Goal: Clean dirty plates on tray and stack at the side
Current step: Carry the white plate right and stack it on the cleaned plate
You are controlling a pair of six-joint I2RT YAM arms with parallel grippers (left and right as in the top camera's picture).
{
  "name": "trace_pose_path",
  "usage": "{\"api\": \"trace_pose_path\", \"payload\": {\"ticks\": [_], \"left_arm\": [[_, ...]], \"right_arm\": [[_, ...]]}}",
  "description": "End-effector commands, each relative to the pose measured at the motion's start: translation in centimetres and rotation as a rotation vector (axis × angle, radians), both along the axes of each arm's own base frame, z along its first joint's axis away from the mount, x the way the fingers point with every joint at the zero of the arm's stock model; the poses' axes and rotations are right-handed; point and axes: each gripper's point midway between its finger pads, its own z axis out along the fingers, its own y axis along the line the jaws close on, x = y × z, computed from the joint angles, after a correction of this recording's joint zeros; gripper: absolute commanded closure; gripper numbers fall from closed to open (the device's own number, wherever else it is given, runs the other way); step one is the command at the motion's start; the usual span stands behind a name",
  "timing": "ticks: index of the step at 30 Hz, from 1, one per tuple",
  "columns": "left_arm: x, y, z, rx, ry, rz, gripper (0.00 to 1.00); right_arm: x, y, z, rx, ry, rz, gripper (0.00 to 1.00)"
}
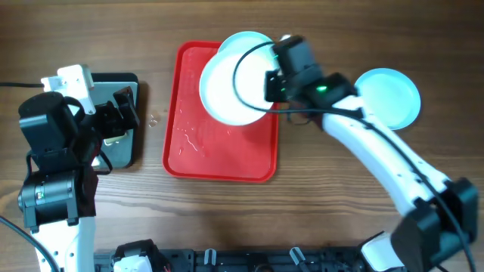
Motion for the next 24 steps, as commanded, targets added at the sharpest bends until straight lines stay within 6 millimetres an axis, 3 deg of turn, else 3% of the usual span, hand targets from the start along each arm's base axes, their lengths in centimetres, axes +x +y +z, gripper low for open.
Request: {"api": "trace_pose_path", "payload": {"ticks": [1, 5, 7, 12, 16, 19, 24], "left_arm": [[-0.2, -0.4, 0.9, -0.018, -0.023, -0.01, 0.0], [-0.2, -0.4, 0.8, -0.018, -0.022, -0.011, 0.0], [-0.2, -0.4, 0.8, -0.018, -0.022, -0.011, 0.0], [-0.2, -0.4, 0.8, -0.018, -0.022, -0.011, 0.0], [-0.2, -0.4, 0.8, -0.018, -0.022, -0.011, 0.0], [-0.2, -0.4, 0.8, -0.019, -0.021, -0.011, 0.0], [-0.2, -0.4, 0.8, -0.018, -0.02, -0.011, 0.0]], "right_arm": [[-0.1, -3.2, 4.1, 0.136, -0.012, -0.016, 0.96], [0.2, -11.1, 4.6, 0.106, 0.008, -0.167, 0.96], [0.0, -15.8, 4.2, 0.087, 0.032, -0.261, 0.96], [-1.2, -25.3, 3.1, 0.076, 0.073, -0.455, 0.96], [-2.6, -31.1, 2.3, 0.067, 0.081, -0.586, 0.96], [-3.6, -34.4, 0.3, 0.093, 0.101, -0.654, 0.96], [-4.2, -36.7, -3.8, 0.166, 0.147, -0.708, 0.96]]}}
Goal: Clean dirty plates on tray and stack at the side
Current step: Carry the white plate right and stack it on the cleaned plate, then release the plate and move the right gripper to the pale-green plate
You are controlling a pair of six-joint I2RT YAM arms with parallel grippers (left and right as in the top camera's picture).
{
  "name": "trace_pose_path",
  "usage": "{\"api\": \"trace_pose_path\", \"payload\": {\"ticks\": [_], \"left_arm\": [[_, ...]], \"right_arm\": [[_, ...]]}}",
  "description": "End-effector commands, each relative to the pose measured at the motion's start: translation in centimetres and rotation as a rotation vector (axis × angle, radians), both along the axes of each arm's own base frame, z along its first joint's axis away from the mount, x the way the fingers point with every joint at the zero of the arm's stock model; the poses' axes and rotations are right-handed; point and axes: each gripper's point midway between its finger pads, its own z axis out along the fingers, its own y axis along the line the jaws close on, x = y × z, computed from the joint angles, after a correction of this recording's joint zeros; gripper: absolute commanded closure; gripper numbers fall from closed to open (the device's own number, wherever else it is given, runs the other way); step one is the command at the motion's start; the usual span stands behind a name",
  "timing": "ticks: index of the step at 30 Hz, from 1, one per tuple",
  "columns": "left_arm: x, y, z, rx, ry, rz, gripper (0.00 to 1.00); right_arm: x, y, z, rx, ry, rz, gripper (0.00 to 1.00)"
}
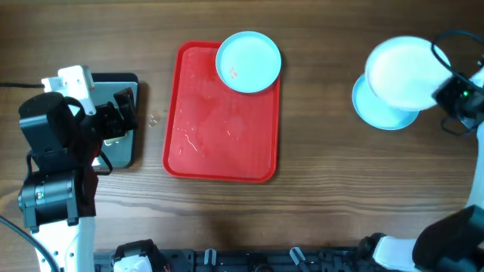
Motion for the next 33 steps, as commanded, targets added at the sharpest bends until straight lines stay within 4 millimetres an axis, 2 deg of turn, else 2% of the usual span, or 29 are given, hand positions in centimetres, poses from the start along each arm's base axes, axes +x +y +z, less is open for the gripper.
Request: {"api": "trace_pose_path", "payload": {"ticks": [1, 9, 17, 22, 27, 28, 30, 31, 33], "left_arm": [[-0.1, -0.4, 0.9, -0.017, -0.028, -0.011, 0.0], [0.0, -0.4, 1.0, -0.017, -0.028, -0.011, 0.0], [0.0, -0.4, 1.0, -0.017, -0.029, -0.011, 0.0], [0.0, -0.4, 1.0, -0.017, -0.029, -0.011, 0.0], [0.0, -0.4, 1.0, -0.017, -0.029, -0.011, 0.0], [0.0, -0.4, 1.0, -0.017, -0.029, -0.011, 0.0], [0.0, -0.4, 1.0, -0.017, -0.029, -0.011, 0.0], [0.0, -0.4, 1.0, -0.017, -0.029, -0.011, 0.0], [0.0, -0.4, 1.0, -0.017, -0.029, -0.011, 0.0]], "right_arm": [[0.1, 0.1, -4.1, 0.107, 0.024, 0.028, 0.96], [1.9, -1.0, -8.8, 0.135, 0.059, 0.021, 0.96], [2.3, -1.2, -13.2, 0.176, 0.121, 0.02, 0.96], [2.5, -1.3, -14.3, 0.18, 0.131, 0.024, 0.96], [3.1, -0.7, -14.4, 0.174, 0.125, 0.044, 0.96], [3.1, -0.5, -14.4, 0.174, 0.126, 0.047, 0.89], [3.2, -0.2, -14.4, 0.175, 0.129, 0.055, 0.54], [3.2, -0.1, -14.4, 0.177, 0.129, 0.054, 0.46], [3.0, 0.0, -14.0, 0.192, 0.131, 0.028, 0.44]]}}
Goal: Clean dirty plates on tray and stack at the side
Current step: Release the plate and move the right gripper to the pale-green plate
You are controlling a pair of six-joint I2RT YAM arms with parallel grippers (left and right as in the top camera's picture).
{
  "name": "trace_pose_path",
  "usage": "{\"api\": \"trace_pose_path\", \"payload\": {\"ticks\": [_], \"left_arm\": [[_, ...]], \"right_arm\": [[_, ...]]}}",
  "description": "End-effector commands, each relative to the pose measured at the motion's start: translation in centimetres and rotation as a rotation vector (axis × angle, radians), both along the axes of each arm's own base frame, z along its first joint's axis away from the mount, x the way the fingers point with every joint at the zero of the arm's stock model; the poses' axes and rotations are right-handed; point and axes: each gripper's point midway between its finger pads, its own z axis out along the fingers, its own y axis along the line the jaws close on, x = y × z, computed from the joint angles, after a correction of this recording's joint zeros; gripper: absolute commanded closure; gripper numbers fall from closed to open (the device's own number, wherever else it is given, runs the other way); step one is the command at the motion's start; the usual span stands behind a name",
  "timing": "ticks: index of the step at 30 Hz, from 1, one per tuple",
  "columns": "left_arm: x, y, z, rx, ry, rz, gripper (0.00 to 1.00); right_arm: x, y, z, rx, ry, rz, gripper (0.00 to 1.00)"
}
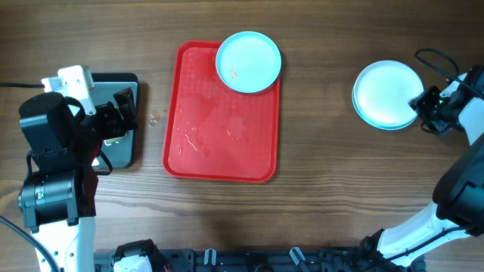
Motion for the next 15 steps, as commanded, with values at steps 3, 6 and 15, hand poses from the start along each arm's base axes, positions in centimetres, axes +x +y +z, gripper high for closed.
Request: {"api": "trace_pose_path", "payload": {"ticks": [3, 6, 15], "left_arm": [[0.0, -0.4, 1.0, -0.017, -0.029, -0.011, 0.0], [0.0, -0.4, 1.0, -0.017, -0.029, -0.011, 0.0], [0.0, -0.8, 1.0, -0.031, -0.031, -0.032, 0.0]], "right_arm": [[0.1, 0.7, 2.0, 0.018, -0.023, -0.003, 0.44], [0.6, 0.4, 6.3, -0.032, -0.099, 0.005, 0.44], [-0.7, 4.0, 22.9, -0.219, -0.445, 0.067, 0.36]]}}
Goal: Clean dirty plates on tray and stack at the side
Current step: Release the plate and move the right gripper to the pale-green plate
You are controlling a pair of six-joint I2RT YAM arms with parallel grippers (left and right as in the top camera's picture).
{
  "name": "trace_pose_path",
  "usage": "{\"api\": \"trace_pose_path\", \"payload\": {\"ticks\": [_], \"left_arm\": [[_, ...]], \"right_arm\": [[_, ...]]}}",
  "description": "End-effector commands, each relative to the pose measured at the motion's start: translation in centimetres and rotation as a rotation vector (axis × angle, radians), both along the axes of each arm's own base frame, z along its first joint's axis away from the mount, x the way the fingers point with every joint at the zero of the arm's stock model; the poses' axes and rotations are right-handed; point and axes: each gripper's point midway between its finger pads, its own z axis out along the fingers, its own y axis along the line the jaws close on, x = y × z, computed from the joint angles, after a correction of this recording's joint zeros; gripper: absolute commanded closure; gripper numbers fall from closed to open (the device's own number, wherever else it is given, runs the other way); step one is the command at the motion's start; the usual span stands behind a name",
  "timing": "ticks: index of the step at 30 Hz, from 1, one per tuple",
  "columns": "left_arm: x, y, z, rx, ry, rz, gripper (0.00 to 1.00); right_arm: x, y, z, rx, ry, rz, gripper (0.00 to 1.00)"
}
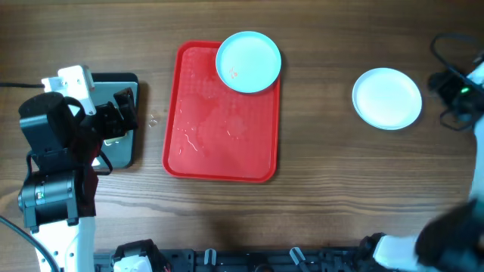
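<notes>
A red tray (221, 155) lies mid-table with a light blue plate (249, 62) in its far right corner; a small stain marks that plate. Wet smears show on the tray floor. To the right, a white plate (387, 98) lies on top of a blue one whose rim just shows. My right gripper (445, 85) hovers just right of this stack, apart from it and holding nothing. My left gripper (123, 112) hangs over a dark pad (125, 155) left of the tray; its fingers are too dark to read.
A few small crumbs (153, 119) lie on the wood between the pad and the tray. The right arm's cable (446, 45) loops near the table's right edge. A black rail (249, 261) runs along the front edge.
My right gripper was at the stack's right rim and now sits farther right, clear of it. The white plate stays on the blue one. The left arm is unchanged.
My right gripper first held a white plate tilted over the tray's far side. Then it held that plate above the blue plate at the right. Later the plate lay on the blue one with the gripper at its rim; now the gripper is off it.
</notes>
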Motion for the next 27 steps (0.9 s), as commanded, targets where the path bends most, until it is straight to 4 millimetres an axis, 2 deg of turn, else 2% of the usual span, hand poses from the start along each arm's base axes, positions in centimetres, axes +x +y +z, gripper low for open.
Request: {"api": "trace_pose_path", "payload": {"ticks": [1, 4, 7, 9, 12, 13, 14, 16, 21, 25, 27], "left_arm": [[0.0, -0.8, 1.0, -0.03, -0.03, -0.031, 0.0], [0.0, -0.8, 1.0, -0.029, -0.03, -0.03, 0.0], [-0.1, -0.8, 0.9, -0.03, -0.027, -0.03, 0.0], [-0.1, -0.8, 0.8, -0.031, -0.023, -0.03, 0.0], [-0.1, -0.8, 0.8, -0.031, -0.022, -0.03, 0.0], [-0.1, -0.8, 0.8, -0.031, -0.022, -0.03, 0.0], [-0.1, -0.8, 0.8, -0.031, -0.022, -0.03, 0.0], [-0.1, -0.8, 0.8, -0.031, -0.022, -0.03, 0.0], [-0.1, -0.8, 0.8, -0.031, -0.022, -0.03, 0.0], [-0.1, -0.8, 0.8, -0.031, -0.023, -0.03, 0.0], [-0.1, -0.8, 0.8, -0.031, -0.023, -0.03, 0.0]], "right_arm": [[-0.3, 3.8, 6.6, -0.061, -0.146, 0.084, 0.36], [0.2, 8.4, 7.4, -0.058, -0.161, 0.197, 0.38], [1.3, 13.6, 6.7, -0.042, -0.148, 0.332, 0.41], [2.5, 18.0, 5.8, -0.034, -0.142, 0.437, 0.42], [4.2, 24.0, 3.4, -0.032, -0.108, 0.514, 0.43], [4.5, 25.4, 2.7, -0.027, -0.098, 0.528, 0.43], [5.0, 27.4, 1.3, -0.016, -0.074, 0.539, 0.44], [5.6, 29.9, -1.3, 0.015, -0.025, 0.524, 0.44], [6.4, 34.3, -6.8, 0.109, 0.064, 0.486, 0.46], [6.1, 35.6, -10.0, 0.154, 0.139, 0.383, 0.47], [6.0, 36.2, -10.9, 0.169, 0.155, 0.342, 0.47]]}}
